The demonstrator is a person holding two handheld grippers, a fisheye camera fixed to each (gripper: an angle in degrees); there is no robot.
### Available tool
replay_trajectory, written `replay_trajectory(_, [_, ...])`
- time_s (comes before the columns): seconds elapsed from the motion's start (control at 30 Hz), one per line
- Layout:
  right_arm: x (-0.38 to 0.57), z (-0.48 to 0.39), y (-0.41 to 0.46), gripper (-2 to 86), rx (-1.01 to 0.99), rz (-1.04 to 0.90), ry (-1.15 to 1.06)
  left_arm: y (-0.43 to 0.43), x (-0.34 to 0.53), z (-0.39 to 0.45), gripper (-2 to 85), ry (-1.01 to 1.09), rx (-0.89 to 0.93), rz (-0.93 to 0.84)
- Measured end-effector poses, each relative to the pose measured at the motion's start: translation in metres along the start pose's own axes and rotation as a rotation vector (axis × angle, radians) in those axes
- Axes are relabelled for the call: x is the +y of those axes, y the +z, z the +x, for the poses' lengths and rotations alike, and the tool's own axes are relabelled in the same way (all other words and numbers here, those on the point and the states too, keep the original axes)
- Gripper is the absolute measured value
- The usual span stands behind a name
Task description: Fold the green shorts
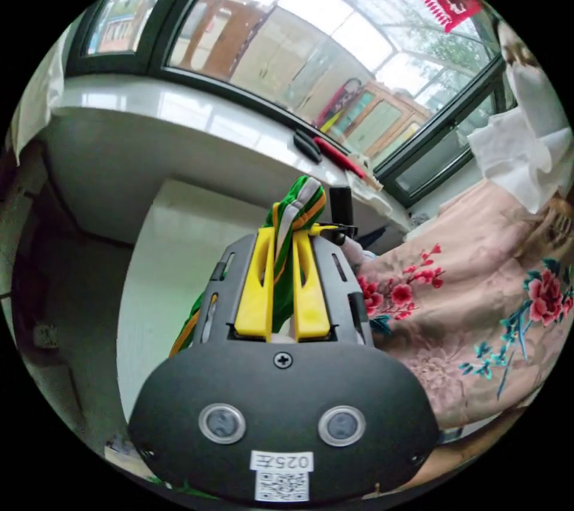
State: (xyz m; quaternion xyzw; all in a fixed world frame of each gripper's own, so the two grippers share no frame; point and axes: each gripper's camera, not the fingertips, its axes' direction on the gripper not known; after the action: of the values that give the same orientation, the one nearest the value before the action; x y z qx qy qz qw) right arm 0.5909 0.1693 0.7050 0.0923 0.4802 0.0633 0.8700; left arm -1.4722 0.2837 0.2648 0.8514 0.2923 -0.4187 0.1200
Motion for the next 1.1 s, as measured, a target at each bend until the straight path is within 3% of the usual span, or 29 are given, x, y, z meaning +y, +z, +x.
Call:
replay_trajectory(0.3, [-0.026, -0.194, 0.056, 11.8, -0.24, -0.062, -0.436, -0.237, 0.086, 0.128, 0.7, 0.069, -0.177, 0.518])
replay_trajectory(0.5, [-0.029, -0.339, 0.095, 5.5, -0.407, -0.163, -0.738, -0.348, 0.141, 0.222, 1.6, 0.184, -0.305, 0.836])
replay_trajectory(0.7, [-0.024, -0.451, 0.112, 4.1, -0.43, -0.253, -0.929, -0.396, 0.18, 0.288, 16.1, 0.229, -0.663, 1.064])
replay_trajectory(0.87, [-0.033, -0.508, 0.115, 4.1, -0.396, -0.39, -1.089, -0.426, 0.185, 0.319, 17.8, 0.276, -0.496, 1.115])
replay_trajectory(1.1, [0.012, -0.584, 0.134, 4.2, -0.407, -0.56, -1.304, -0.471, 0.122, 0.349, 19.6, 0.342, -0.451, 0.999])
